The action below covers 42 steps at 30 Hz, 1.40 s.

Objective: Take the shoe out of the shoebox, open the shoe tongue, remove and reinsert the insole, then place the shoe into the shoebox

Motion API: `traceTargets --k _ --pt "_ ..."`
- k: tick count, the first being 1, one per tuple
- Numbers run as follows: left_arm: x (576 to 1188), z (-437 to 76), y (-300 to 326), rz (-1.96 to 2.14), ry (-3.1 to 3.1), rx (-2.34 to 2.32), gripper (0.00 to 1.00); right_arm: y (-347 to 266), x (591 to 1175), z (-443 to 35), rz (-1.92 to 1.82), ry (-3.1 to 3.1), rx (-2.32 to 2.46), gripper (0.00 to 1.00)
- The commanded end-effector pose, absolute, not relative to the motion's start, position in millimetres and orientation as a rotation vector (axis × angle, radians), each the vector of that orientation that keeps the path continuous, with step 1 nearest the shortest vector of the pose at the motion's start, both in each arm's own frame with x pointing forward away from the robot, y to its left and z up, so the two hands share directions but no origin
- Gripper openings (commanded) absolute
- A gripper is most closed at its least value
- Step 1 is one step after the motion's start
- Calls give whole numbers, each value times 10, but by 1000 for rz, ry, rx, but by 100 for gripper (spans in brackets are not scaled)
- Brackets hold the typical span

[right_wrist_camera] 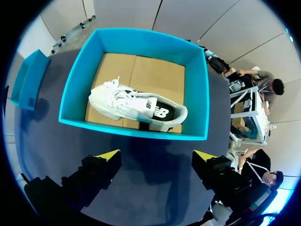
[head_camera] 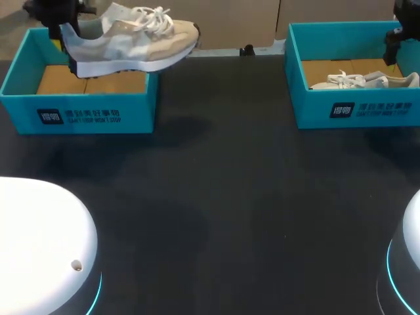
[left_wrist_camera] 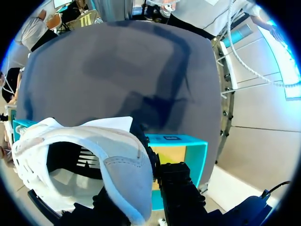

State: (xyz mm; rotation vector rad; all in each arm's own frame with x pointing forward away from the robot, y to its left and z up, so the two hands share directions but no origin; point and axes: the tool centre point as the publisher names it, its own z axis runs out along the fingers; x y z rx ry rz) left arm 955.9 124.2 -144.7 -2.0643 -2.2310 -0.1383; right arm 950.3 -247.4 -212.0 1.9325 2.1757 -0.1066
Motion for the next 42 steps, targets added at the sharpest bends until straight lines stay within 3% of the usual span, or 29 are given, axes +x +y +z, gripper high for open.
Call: traceTargets --k 1,42 --pt "9259 -1427 1112 -153 -2265 -2090 0 -2474 9499 -2122 -107 2176 1932 100" --pt "7711 -1922 -272 -35 -2139 -2223 0 -2474 9499 -2122 -107 2176 1932 100"
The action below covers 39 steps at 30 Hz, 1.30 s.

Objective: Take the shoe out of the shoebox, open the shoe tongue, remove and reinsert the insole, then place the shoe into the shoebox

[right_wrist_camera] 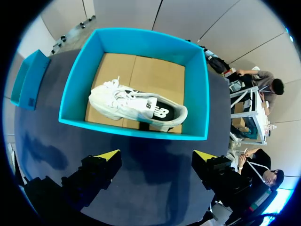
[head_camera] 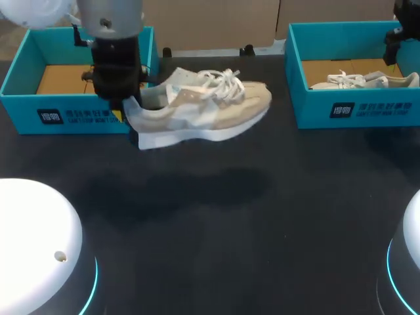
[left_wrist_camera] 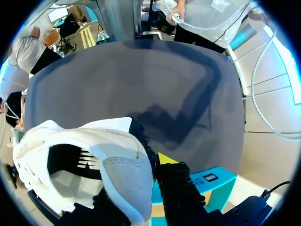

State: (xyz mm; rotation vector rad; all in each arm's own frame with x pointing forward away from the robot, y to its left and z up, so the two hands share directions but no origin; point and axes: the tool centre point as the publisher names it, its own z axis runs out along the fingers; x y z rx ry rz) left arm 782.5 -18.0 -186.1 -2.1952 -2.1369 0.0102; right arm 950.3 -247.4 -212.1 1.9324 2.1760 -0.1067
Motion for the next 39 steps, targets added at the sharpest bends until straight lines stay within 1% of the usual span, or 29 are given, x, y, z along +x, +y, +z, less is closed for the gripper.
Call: traceTargets --k 1,18,29,31,39 --pt "7691 -1932 -297 -32 -2130 -2230 0 -2474 9499 -2122 -107 2176 1932 100" --pt "7422 -2284 -820 -30 -2051 -2342 0 -2474 9499 -2122 -107 2176 1932 100" --pt "7523 -2557 -946 -88 -2100 -2328 0 -2474 9499 -2122 -107 2176 1932 100" --pt "7556 -2622 -961 -152 -2097 -2316 0 -2474 9499 -2122 -107 2176 1932 100" --pt "7707 -3001 -1034 -121 -2086 -2291 0 -2474 9499 -2122 -107 2176 1932 100"
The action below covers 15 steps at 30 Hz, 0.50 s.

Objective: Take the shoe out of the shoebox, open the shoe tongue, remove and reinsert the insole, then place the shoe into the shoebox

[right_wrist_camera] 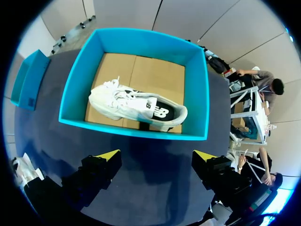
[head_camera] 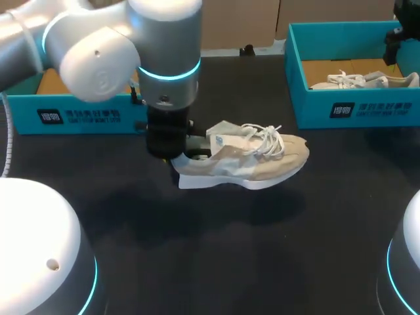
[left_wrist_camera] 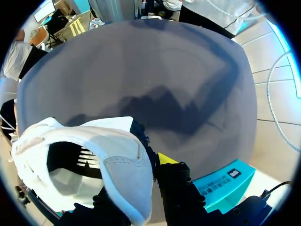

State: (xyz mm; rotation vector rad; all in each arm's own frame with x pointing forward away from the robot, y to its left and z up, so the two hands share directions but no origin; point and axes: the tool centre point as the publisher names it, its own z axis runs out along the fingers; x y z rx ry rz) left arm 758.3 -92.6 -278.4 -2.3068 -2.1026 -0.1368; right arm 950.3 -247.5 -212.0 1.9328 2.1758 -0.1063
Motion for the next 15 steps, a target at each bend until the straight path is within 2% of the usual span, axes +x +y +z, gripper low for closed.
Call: traceTargets --k 1,15 --pt "7724 -3074 -1057 -127 -2089 -2288 0 -2474 9499 -2122 -107 2176 1932 100" --pt "7763 -3621 -1156 -143 -2053 -2232 0 -2474 9499 -2122 -107 2176 1932 100"
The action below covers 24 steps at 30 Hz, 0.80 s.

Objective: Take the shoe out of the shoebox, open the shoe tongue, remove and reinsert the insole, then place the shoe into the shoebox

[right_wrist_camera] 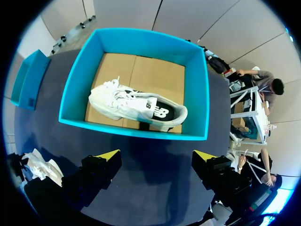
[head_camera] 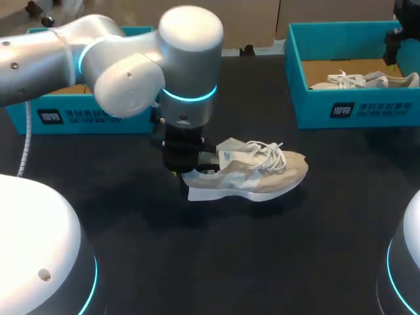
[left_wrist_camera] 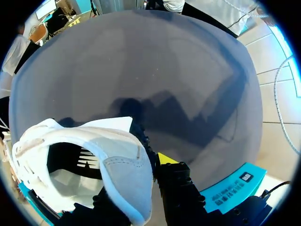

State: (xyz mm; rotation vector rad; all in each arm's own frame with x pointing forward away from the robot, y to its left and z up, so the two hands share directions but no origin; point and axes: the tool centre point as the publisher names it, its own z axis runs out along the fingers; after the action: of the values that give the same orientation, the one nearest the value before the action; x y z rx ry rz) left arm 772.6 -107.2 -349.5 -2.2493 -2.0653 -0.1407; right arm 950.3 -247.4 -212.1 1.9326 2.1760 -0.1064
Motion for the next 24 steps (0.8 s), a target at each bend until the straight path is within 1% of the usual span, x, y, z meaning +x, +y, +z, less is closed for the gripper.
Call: traceTargets --k 1,9,22,23,24 --pt "7760 -3652 -1152 -151 -2051 -2226 0 -2474 9499 -2122 -107 2176 1932 100" --pt "7760 -3842 -1134 -150 -2033 -2207 0 -2474 9499 -2122 -107 2176 1932 100" --pt "7742 -3982 -1140 -145 -2006 -2148 0 -2474 9499 -2122 -107 2176 1932 100" --pt "7740 -3995 -1141 -144 -2003 -2146 3 -2474 9499 -2122 -107 2176 1932 100" --pt "7739 -4008 -1143 -143 -2001 -2145 9 -2474 9499 -2122 -107 2176 1932 100"
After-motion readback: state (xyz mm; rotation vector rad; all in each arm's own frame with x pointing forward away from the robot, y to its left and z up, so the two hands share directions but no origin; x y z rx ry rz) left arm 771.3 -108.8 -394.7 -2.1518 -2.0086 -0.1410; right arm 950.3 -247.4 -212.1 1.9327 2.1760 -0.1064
